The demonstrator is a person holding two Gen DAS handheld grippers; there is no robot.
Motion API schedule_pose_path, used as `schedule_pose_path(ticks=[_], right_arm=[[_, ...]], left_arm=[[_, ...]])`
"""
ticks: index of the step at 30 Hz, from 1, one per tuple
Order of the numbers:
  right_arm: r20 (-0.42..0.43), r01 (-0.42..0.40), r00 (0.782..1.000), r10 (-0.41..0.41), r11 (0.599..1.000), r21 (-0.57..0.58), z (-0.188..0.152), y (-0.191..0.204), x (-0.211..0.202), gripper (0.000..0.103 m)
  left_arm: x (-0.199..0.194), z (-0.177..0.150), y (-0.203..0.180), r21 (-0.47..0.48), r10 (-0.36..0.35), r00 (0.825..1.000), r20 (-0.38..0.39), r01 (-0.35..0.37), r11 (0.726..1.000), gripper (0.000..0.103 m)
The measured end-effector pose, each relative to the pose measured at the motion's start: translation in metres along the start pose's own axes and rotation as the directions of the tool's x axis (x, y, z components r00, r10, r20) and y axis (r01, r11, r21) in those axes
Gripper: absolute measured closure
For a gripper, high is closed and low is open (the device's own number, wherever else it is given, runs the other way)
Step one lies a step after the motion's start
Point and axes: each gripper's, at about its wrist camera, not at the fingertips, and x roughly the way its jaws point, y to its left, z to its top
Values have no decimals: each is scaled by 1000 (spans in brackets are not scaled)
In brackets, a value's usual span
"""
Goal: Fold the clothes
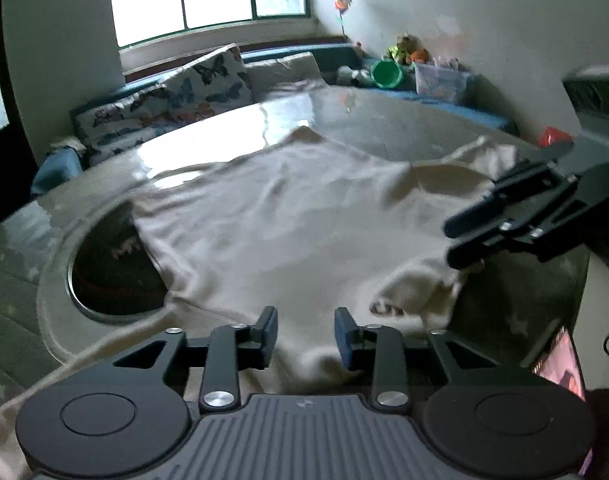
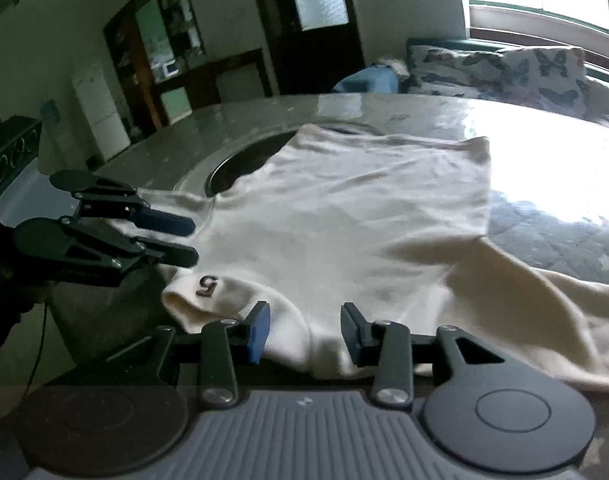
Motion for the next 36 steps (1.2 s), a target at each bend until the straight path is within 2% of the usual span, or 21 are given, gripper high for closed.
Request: schedule_pose_path(ticks=[7, 10, 18, 25, 29, 36], right_arm=[[33, 84, 996, -87, 993, 88, -11, -24, -23, 62], [44, 127, 990, -134, 982, 137, -19, -37, -33, 62], [65, 226, 966, -251, 937, 267, -38, -69, -56, 62], [66, 293, 940, -334, 893, 343, -53, -91, -73, 62], [64, 320, 926, -372, 863, 391, -59, -105, -79, 62], [63, 347, 905, -422, 813, 467, -68, -126, -86, 62]], left_arm=[[11, 24, -5, -22, -10, 999, 31, 11, 1000, 62], [22, 34, -18, -10, -33, 999, 37, 34, 999, 57], [60, 61, -56, 43, -126, 992, 31, 125, 991, 57], [85, 58, -74, 53, -208, 978, -29, 210, 976, 73], [83, 49, -82, 99, -221, 974, -38, 224, 970, 73], [81, 47, -84, 102, -237, 971, -39, 240, 965, 73]])
